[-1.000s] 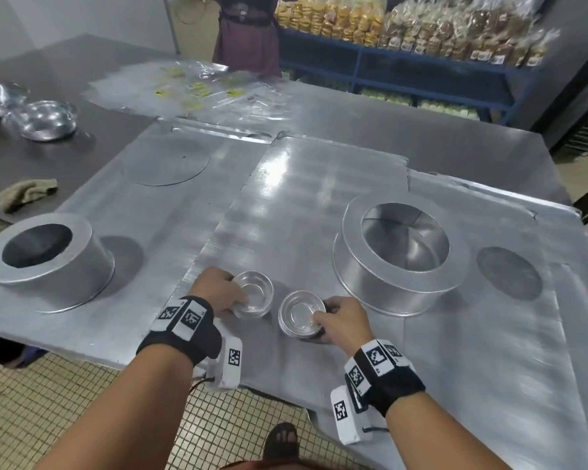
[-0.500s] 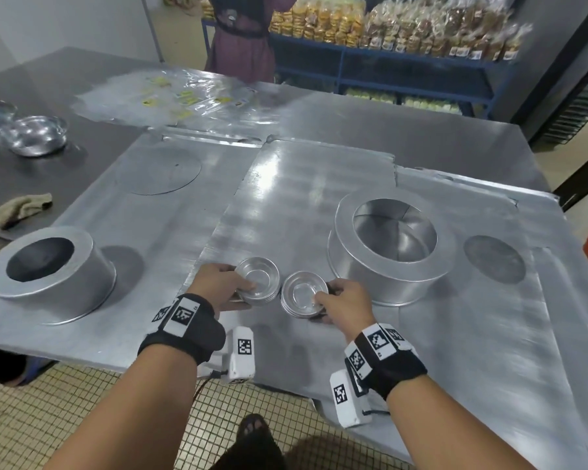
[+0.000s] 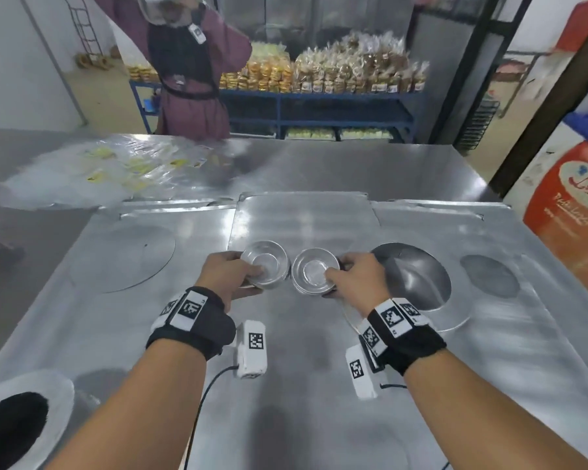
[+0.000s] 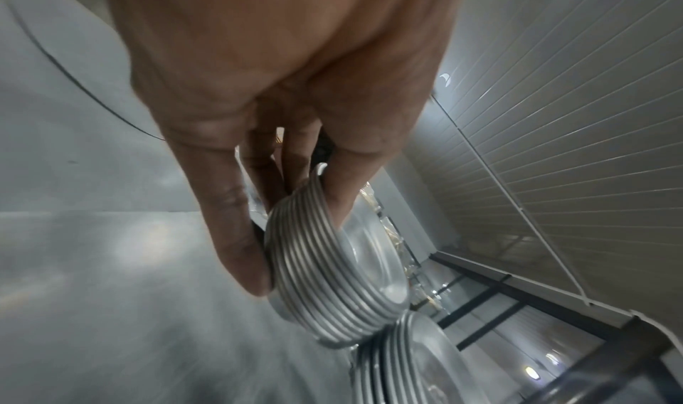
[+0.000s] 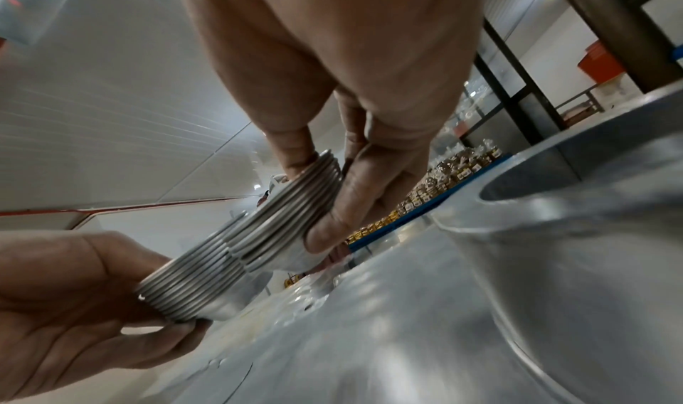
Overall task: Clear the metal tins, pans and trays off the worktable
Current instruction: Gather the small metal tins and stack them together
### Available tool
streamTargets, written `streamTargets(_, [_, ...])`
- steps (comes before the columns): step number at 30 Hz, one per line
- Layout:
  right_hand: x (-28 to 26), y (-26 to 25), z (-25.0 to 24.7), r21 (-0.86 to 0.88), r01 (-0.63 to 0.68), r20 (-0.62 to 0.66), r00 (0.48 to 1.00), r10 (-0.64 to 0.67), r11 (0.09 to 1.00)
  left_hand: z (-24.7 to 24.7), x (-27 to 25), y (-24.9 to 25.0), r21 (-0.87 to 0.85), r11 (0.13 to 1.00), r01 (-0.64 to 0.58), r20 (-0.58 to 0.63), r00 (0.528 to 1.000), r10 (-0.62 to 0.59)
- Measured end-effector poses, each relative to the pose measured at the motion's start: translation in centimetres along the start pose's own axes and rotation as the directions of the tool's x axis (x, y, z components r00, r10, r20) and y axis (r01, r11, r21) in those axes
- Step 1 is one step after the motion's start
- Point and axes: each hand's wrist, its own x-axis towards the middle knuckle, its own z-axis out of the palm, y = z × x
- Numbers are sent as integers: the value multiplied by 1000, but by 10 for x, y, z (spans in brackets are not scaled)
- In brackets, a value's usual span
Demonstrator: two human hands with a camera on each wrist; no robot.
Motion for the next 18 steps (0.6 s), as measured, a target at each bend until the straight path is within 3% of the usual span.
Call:
streamTargets(5, [49, -52, 15, -77, 11, -63, 998, -16, 997, 1, 53, 49, -9, 998, -58, 51, 997, 59])
streamTargets(13, [174, -110, 26, -120, -86, -21, 996, 85, 989, 31, 168, 116, -37, 998, -51, 46, 998, 53])
streamTargets(18, [294, -106, 33, -161, -148, -32, 989, 145, 976, 63, 256, 140, 66, 997, -43, 5, 999, 43])
